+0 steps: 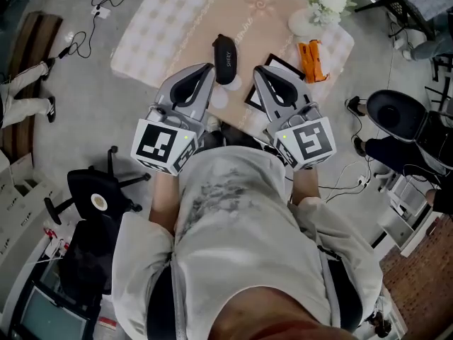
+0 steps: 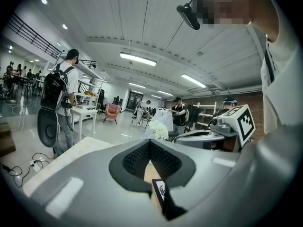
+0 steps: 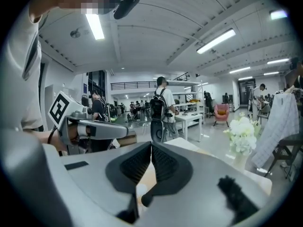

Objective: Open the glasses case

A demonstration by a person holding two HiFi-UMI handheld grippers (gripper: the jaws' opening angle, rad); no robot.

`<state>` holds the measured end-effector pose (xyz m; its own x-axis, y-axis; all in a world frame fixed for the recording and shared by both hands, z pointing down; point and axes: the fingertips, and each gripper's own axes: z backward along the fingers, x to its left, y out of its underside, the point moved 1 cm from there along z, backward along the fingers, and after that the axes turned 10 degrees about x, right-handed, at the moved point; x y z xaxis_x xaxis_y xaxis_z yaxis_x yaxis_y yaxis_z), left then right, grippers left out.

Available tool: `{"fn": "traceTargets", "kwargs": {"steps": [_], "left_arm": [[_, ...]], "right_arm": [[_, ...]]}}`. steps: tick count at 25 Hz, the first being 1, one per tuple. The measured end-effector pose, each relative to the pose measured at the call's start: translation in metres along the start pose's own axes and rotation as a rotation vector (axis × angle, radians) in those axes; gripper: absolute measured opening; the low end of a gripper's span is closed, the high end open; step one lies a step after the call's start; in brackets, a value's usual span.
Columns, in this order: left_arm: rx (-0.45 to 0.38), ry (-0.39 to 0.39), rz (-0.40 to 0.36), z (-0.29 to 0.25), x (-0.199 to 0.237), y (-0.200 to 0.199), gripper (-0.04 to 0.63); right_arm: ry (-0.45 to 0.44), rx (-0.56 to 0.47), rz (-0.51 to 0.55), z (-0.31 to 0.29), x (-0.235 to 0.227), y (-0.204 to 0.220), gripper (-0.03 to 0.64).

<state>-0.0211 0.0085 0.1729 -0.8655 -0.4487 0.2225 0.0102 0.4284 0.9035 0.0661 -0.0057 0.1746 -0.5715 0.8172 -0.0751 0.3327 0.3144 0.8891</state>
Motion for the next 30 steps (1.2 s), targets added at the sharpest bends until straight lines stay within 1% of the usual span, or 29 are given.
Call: {"fn": "traceTargets", "kwargs": {"steps": [7, 12, 20, 24, 30], "left_arm": [[0.048, -0.026, 0.014, -0.028, 0.002, 0.011, 0.008], [0.063, -0.04, 0.023, -0.041, 0.005, 0.018, 0.008], [0.091, -0.004, 0.065, -0.055, 0.022, 0.049, 0.009], [0.127, 0.018, 0.068, -0.065, 0.036, 0.07, 0.018], [0.194, 0.033, 0.086, -0.083, 0.052, 0.106, 0.046]], "right_arm": [[-0.045, 0.022, -0.026, -0.01, -0.023, 0.015, 0.017], [-0.065, 0.042, -0.029, -0.017, -0.034, 0.026, 0.017], [-0.048, 0.098, -0.058, -0.038, -0.035, 0.054, 0.017], [-0.018, 0.132, -0.086, -0.053, -0.035, 0.071, 0.017], [-0.003, 0.194, -0.122, -0.072, -0.036, 0.101, 0.017]]}}
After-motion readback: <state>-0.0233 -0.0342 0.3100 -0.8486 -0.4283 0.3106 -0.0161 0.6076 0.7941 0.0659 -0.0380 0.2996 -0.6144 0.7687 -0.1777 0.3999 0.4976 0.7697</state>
